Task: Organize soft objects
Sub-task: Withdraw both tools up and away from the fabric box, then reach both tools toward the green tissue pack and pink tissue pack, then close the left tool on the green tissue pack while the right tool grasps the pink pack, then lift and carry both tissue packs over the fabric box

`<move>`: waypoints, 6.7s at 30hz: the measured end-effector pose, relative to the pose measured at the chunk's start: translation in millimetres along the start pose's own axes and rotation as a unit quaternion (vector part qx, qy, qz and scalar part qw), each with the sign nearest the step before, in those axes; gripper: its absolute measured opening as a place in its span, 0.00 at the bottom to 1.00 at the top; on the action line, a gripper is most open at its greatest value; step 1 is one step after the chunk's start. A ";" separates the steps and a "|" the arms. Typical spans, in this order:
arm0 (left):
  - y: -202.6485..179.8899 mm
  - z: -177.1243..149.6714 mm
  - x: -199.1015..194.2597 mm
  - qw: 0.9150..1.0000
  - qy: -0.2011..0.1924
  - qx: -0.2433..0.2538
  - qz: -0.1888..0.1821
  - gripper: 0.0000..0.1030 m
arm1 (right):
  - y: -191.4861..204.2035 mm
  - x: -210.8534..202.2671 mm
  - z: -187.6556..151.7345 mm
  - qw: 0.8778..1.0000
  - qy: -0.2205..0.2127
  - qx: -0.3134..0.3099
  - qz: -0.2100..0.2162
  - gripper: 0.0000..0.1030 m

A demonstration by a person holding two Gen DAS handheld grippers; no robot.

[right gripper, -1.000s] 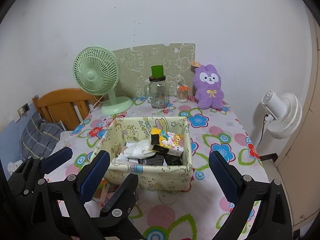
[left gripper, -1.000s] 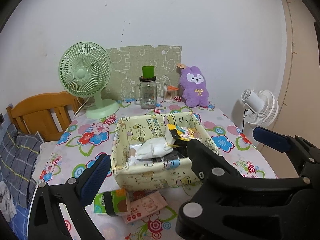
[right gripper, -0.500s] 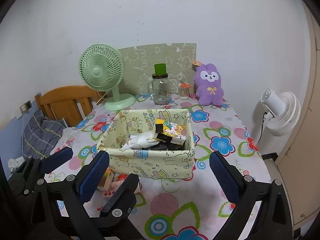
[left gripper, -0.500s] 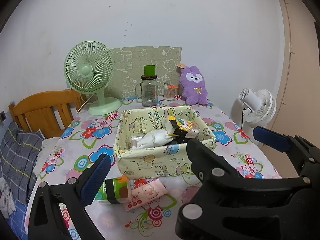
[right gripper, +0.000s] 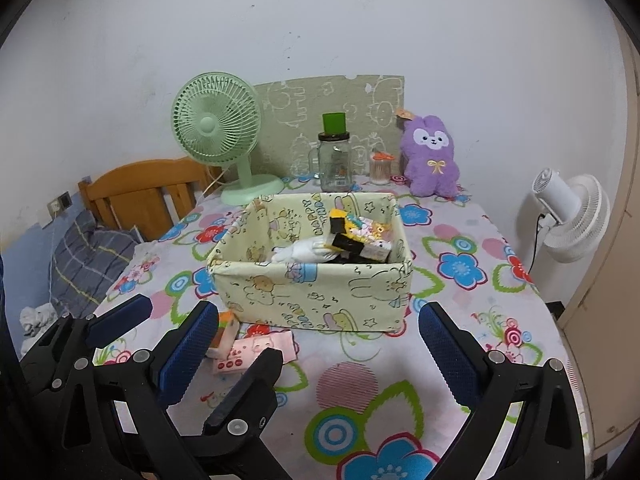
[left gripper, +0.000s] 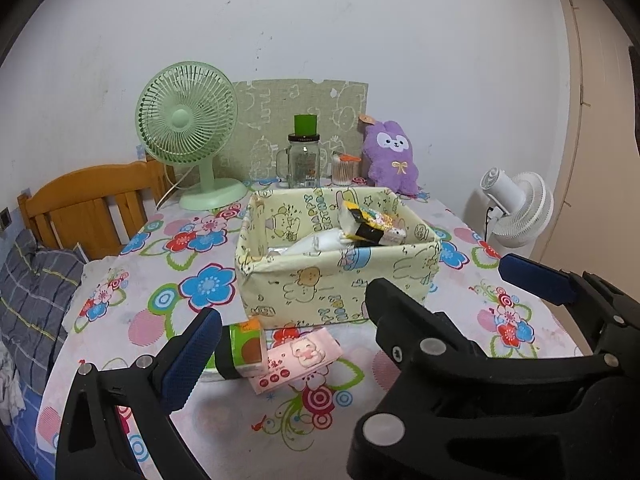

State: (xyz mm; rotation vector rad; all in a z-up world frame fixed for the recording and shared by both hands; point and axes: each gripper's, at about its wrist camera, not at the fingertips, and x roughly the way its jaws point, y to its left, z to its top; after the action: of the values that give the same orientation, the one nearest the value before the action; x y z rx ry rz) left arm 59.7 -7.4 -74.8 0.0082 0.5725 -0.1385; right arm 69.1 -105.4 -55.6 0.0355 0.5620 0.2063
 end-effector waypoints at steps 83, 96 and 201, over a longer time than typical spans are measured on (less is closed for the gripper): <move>93.1 -39.5 92.6 0.990 0.127 -0.046 0.048 0.70 | 46.5 127.8 -32.4 0.993 0.111 0.002 0.038 0.98; 106.7 -44.5 84.5 0.989 0.131 -0.024 0.067 0.70 | 55.0 132.6 -41.1 0.990 0.141 0.011 0.018 0.98; -40.0 53.3 -26.4 0.999 -0.005 0.045 0.026 0.70 | -21.2 -37.3 45.7 1.000 0.015 -0.026 0.004 0.37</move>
State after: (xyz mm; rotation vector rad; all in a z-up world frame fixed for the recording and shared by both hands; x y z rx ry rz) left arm 61.2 -46.1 -14.5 0.1094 0.5556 -0.1135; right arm 66.5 -132.7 0.7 -0.0148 0.5866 0.2296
